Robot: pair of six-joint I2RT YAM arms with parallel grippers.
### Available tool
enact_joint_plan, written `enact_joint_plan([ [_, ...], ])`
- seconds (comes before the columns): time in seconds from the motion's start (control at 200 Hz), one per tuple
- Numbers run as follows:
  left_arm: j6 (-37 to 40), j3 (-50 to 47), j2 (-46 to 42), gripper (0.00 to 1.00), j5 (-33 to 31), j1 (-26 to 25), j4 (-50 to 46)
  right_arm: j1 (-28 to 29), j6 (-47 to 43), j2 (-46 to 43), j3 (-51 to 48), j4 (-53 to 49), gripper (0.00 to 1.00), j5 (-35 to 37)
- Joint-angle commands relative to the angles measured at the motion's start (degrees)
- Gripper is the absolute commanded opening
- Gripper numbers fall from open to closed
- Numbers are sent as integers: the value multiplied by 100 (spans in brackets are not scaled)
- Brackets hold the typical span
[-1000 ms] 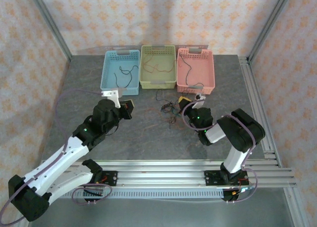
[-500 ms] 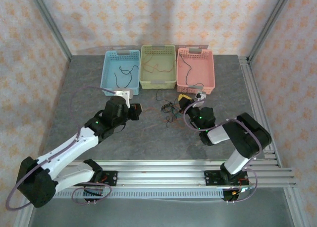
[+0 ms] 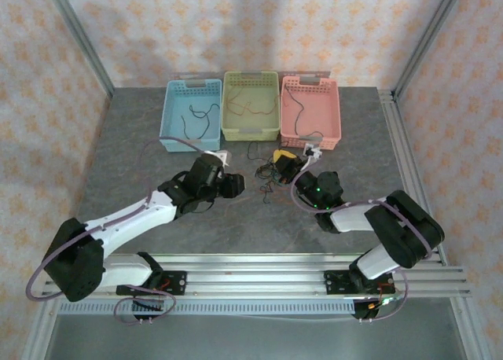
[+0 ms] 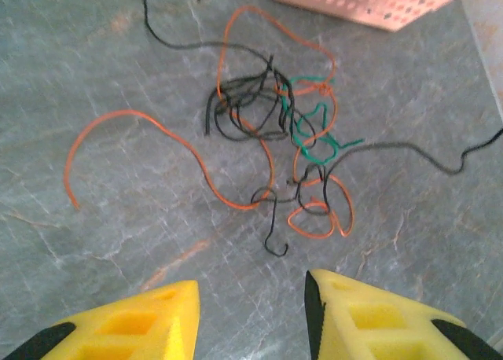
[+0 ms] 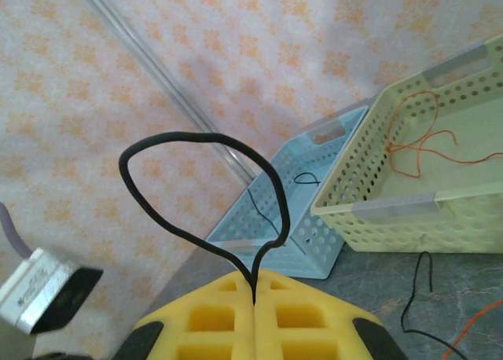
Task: Untangle the cables
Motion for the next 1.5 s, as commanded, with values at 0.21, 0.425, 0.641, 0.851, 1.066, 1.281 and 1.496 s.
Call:
enact_joint_plan([
  [0.21,122,501,506,42,49,-346,-163,8,230,-468,-159,-481,0,249],
  [0.425,664,653,440,59,507,-597,203,9,824,-801,297,-766,0,-416],
  [0.641,1074,466,106,69,155,-795,244,8,891,-2050,434,-2350,0,-503],
  [0.851,1340,511,46,74,-131,-922,583,17,1313,-2726,537,-3189,0,-625],
  [1.066,1766,837,398,75,-179,-1196,940,21,1547,-2979,713,-3662,0,-784],
  [1.281,1828,968,691,75,-196,-1278,1284,17,1701,-3061,840,-3865,0,-964],
  [1.496,1806,1298,1071,74,-485,-1297,1315,17,1707,-3069,897,-3993,0,-1155],
])
